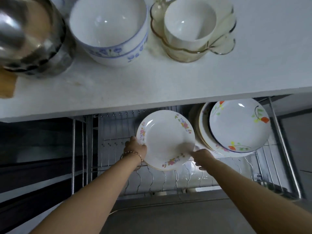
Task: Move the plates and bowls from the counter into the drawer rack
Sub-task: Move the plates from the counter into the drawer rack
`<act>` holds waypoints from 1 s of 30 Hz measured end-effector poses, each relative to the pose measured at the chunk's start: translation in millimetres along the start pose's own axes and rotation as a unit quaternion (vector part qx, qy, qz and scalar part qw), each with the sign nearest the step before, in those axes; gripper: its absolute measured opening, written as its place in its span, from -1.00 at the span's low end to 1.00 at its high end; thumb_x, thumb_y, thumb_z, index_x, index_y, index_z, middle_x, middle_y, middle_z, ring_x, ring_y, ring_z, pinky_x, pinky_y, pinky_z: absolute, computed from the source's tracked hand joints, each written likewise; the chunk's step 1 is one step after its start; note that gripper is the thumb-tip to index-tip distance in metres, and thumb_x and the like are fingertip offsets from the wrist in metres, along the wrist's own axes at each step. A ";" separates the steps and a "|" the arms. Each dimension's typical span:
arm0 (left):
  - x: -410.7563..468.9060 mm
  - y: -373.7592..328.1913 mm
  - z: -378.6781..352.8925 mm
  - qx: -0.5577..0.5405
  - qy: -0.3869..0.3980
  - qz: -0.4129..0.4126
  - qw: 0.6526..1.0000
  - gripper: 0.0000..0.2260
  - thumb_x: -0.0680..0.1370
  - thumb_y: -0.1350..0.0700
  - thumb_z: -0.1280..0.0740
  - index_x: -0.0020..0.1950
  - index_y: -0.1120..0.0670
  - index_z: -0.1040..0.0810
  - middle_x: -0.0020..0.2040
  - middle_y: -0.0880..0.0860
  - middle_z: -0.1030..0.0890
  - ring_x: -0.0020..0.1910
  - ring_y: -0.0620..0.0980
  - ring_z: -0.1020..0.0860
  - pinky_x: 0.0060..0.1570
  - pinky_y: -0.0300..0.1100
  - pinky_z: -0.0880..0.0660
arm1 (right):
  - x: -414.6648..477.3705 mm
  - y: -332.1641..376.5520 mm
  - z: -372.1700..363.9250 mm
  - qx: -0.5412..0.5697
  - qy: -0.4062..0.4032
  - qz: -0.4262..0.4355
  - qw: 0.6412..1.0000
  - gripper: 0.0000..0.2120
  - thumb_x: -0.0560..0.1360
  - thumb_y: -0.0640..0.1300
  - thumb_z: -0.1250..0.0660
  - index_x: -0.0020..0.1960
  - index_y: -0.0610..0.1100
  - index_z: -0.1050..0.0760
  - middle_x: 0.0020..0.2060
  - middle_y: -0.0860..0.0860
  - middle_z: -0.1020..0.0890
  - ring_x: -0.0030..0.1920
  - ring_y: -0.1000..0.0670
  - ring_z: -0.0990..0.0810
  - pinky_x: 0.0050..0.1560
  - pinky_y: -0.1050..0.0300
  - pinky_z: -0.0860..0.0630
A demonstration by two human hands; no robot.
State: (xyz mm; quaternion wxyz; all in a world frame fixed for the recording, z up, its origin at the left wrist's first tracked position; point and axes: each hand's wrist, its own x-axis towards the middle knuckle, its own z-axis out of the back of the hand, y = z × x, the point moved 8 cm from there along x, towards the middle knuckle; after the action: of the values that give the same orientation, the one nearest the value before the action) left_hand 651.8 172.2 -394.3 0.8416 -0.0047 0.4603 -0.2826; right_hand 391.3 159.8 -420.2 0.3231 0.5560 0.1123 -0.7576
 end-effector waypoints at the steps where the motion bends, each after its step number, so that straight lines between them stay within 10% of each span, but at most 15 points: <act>1: -16.8 -11.9 0.9 0.042 0.025 -0.024 0.999 -0.64 0.54 0.12 -0.19 0.33 0.13 -0.40 0.30 0.16 -0.49 0.25 0.17 -0.50 0.25 -0.07 -0.46 | -14.1 2.1 7.9 -0.032 0.017 0.009 0.999 -0.83 0.54 -0.11 -0.19 -0.03 -0.23 -0.41 -0.32 -0.10 -0.48 -0.33 -0.05 -0.44 -0.34 0.21 -0.32; 9: -169.0 -159.3 -33.2 0.284 0.151 -0.220 0.921 -0.73 0.58 0.23 -0.09 0.11 0.21 -0.56 0.14 0.14 -0.59 0.19 0.12 -0.53 0.10 -0.18 -0.43 | -127.4 11.8 149.0 -0.145 -0.023 0.159 0.976 -0.64 0.54 -0.10 -0.23 0.24 -0.29 -0.48 0.18 -0.24 -0.58 0.12 -0.17 -0.56 0.23 0.04 -0.44; 14: -246.7 -276.0 -81.6 0.254 0.129 -0.308 0.908 -0.80 0.56 0.21 -0.13 -0.03 0.09 -0.55 -0.03 0.10 -0.55 0.03 0.05 -0.54 0.06 -0.21 -0.44 | -159.7 -26.7 277.8 -0.183 -0.060 0.174 0.966 -0.66 0.57 -0.13 -0.17 0.26 -0.29 -0.45 -0.07 -0.14 -0.58 -0.12 -0.07 -0.57 -0.19 0.20 -0.49; 17: -283.5 -334.6 -124.9 0.229 0.109 -0.343 0.905 -0.80 0.53 0.26 -0.14 -0.23 0.00 -0.40 -0.18 0.03 -0.39 -0.21 -0.02 -0.38 -0.13 -0.25 -0.29 | -163.6 -57.6 362.1 -0.222 -0.101 0.171 0.955 -0.65 0.58 -0.12 -0.15 0.29 -0.27 -0.43 0.09 -0.15 -0.61 0.04 -0.13 -0.62 -0.07 0.14 -0.50; 21: -328.8 -403.5 -180.8 0.190 0.077 -0.341 0.917 -0.77 0.53 0.25 -0.17 -0.10 0.03 -0.59 -0.08 0.15 -0.55 -0.08 0.07 -0.52 0.01 -0.21 -0.46 | -162.7 -89.9 470.9 -0.299 -0.157 0.191 0.921 -0.61 0.59 -0.10 -0.14 0.36 -0.23 -0.39 0.32 -0.15 -0.50 0.32 -0.13 -0.47 0.33 0.08 -0.38; 30: -383.0 -498.9 -201.0 0.119 -0.012 -0.277 0.954 -0.71 0.58 0.22 -0.12 0.23 0.19 -0.52 0.26 0.13 -0.54 0.26 0.09 -0.49 0.23 -0.17 -0.41 | -180.5 -89.9 602.5 -0.444 -0.158 0.250 0.846 -0.63 0.60 -0.10 -0.10 0.36 -0.18 -0.38 0.35 -0.13 -0.45 0.36 -0.12 -0.42 0.32 0.08 -0.36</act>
State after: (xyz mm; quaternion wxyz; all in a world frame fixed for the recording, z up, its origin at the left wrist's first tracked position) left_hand 100.9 -12.4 -80.6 0.7303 -0.0355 0.3941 -0.5569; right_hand -96.5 -24.5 -57.3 0.7270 0.2347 0.2414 -0.5984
